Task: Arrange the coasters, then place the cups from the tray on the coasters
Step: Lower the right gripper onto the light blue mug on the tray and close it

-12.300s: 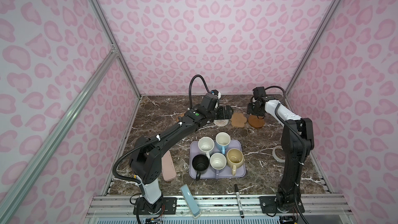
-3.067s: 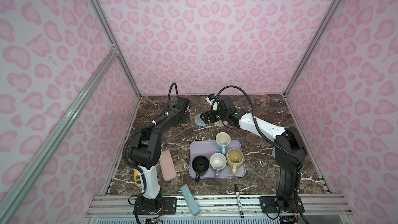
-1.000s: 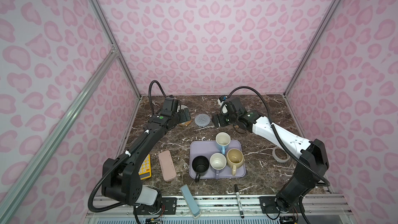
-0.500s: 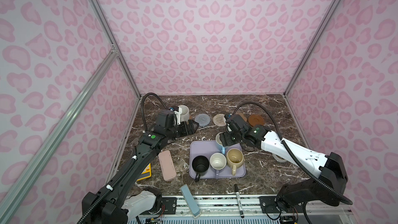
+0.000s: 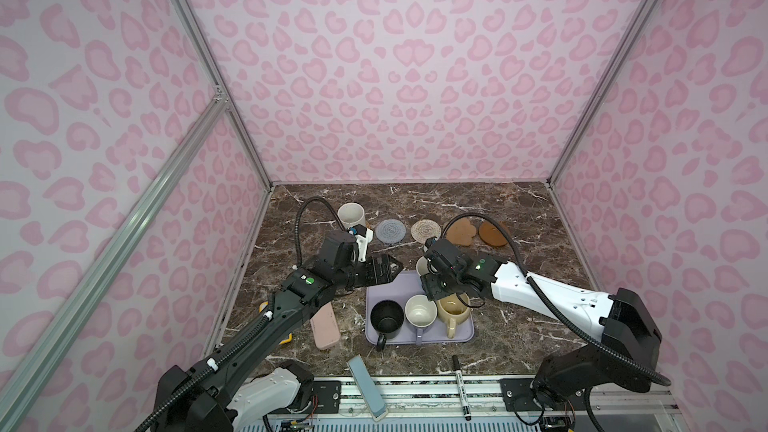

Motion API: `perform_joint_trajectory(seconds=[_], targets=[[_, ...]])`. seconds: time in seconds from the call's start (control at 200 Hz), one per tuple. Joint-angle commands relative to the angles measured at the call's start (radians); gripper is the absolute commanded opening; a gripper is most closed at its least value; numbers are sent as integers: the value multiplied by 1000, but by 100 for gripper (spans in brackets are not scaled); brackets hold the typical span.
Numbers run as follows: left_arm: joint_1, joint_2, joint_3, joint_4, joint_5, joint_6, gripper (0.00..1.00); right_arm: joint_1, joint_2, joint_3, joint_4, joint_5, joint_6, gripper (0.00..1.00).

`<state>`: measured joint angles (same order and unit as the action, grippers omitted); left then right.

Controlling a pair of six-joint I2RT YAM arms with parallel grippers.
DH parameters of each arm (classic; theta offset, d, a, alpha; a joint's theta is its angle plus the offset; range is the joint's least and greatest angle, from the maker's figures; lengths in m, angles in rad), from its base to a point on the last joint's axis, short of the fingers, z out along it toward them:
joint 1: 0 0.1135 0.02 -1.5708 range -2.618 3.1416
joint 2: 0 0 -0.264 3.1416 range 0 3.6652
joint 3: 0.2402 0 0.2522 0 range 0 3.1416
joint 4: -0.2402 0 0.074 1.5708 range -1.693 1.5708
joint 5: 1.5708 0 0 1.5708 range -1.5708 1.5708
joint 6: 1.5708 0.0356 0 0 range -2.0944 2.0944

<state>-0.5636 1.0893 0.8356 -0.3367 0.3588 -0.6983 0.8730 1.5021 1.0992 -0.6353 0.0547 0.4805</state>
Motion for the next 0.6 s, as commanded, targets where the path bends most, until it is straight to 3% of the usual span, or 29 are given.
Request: perform_joint_trajectory(seconds=[0.0, 0.595], targets=[[-10, -5, -18, 55, -26, -32, 97, 1, 14, -12, 29, -6, 19, 65], [-18, 14, -55, 102, -66, -82, 97, -6, 86, -29, 104, 61, 43, 42]])
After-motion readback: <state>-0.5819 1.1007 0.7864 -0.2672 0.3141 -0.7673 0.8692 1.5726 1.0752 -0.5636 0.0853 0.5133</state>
